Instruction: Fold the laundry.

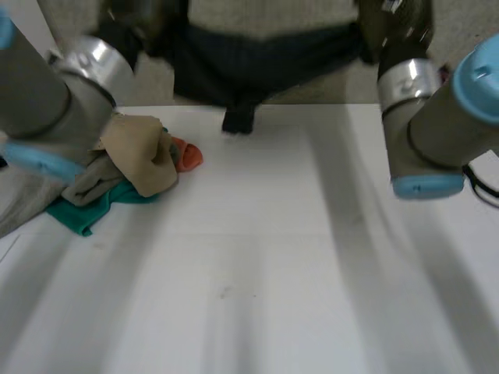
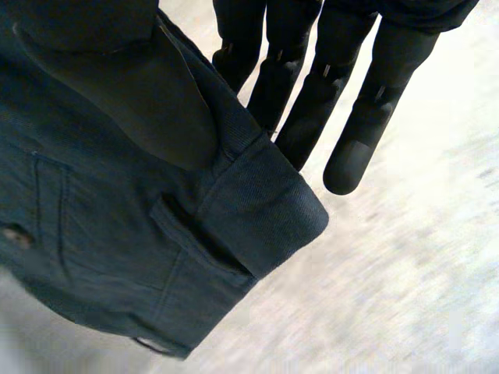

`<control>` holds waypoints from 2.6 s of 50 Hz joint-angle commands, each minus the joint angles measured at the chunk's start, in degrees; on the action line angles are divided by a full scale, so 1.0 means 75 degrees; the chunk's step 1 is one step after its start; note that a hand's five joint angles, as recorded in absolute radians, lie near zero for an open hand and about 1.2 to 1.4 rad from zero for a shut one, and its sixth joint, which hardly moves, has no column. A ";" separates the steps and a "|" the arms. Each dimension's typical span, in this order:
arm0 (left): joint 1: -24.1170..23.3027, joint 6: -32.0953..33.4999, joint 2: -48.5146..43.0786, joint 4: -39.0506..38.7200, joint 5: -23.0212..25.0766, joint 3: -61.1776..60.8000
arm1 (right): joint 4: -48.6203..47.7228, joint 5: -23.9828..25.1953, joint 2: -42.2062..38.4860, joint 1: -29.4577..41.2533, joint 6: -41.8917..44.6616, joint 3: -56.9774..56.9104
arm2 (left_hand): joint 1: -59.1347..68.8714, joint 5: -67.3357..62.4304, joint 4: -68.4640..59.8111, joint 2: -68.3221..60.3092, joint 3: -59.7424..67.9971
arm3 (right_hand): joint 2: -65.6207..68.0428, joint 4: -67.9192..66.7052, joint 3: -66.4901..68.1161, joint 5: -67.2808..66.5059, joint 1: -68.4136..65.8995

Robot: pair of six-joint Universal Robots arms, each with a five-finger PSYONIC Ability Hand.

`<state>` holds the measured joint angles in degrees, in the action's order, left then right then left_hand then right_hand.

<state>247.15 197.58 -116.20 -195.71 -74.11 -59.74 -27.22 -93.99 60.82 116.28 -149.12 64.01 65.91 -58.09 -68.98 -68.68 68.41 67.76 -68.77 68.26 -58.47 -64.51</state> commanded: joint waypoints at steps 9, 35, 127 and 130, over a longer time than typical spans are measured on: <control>-0.0188 0.0960 0.0890 0.1518 0.0319 -0.3740 | 0.4260 -0.0312 0.0561 -0.0047 0.1425 0.1788 | 0.1879 -0.1588 -0.1470 -0.1510 0.1545 | 0.1633 -0.1498 0.1565 -0.1537 -0.2065; -0.0574 0.3691 0.2160 0.5672 -0.0371 -0.4588 | 0.6713 0.0661 0.1806 -0.0961 0.2963 0.3900 | 0.1879 -0.1588 -0.1470 -0.1510 0.1545 | 0.1633 -0.1498 0.1565 -0.1537 -0.2065; -0.0786 0.2859 -0.0840 0.2613 -0.1356 -0.0990 | 0.3785 -0.0675 0.0025 -0.0868 0.1086 0.2259 | 0.1879 -0.1588 -0.1470 -0.1510 0.1545 | 0.1633 -0.1498 0.1565 -0.1537 -0.2065; -0.0821 0.2824 -0.1730 0.1968 -0.1579 -0.0006 | 0.2578 -0.0746 -0.0444 -0.0785 0.1121 0.2013 | 0.1879 -0.1588 -0.1470 -0.1510 0.1545 | 0.1633 -0.1498 0.1565 -0.1537 -0.2065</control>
<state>241.44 221.07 -116.78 -170.51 -80.49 -73.89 5.76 -96.44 63.93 109.13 -138.68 83.71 65.91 -58.62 -69.00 -68.82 68.45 67.76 -68.78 68.28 -58.62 -64.51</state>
